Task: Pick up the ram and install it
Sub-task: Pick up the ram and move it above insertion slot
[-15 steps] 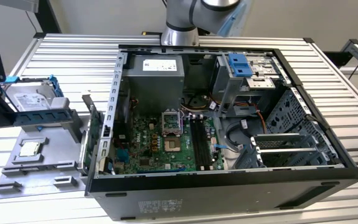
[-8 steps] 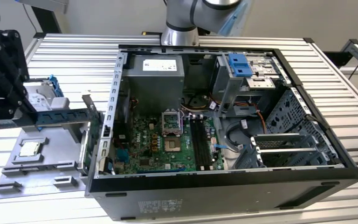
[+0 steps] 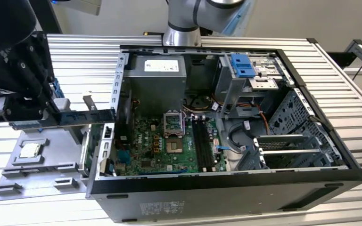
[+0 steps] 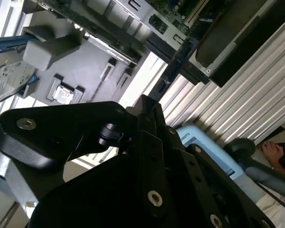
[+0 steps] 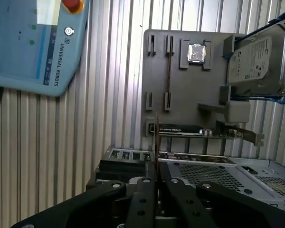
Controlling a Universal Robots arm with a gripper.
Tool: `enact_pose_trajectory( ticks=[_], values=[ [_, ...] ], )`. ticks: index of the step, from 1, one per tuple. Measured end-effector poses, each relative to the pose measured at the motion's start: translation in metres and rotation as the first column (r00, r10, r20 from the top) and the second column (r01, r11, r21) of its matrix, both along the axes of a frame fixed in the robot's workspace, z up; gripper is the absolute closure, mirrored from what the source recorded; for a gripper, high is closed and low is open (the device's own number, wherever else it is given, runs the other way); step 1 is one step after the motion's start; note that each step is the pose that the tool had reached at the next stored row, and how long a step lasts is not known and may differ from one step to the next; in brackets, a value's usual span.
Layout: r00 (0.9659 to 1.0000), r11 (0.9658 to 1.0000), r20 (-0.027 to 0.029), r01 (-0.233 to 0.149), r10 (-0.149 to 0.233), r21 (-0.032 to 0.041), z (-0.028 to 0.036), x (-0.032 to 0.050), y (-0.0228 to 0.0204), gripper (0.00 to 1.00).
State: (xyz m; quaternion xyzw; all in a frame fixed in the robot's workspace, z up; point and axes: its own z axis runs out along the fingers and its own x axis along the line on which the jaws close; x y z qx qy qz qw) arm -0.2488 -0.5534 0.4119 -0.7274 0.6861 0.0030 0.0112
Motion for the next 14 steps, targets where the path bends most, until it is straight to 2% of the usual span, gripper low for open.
enact_pose_trajectory(
  ticks=[9,14],
  values=[
    [0.9998,0.9998,0.0000,0.022,-0.022,-0.0001,-0.0018,0.0273,0.0002,1.00],
    [0.9997,0.9997,0.0000,0.026,-0.026,-0.0001,-0.0022,0.0493,0.0005,1.00]
  ],
)
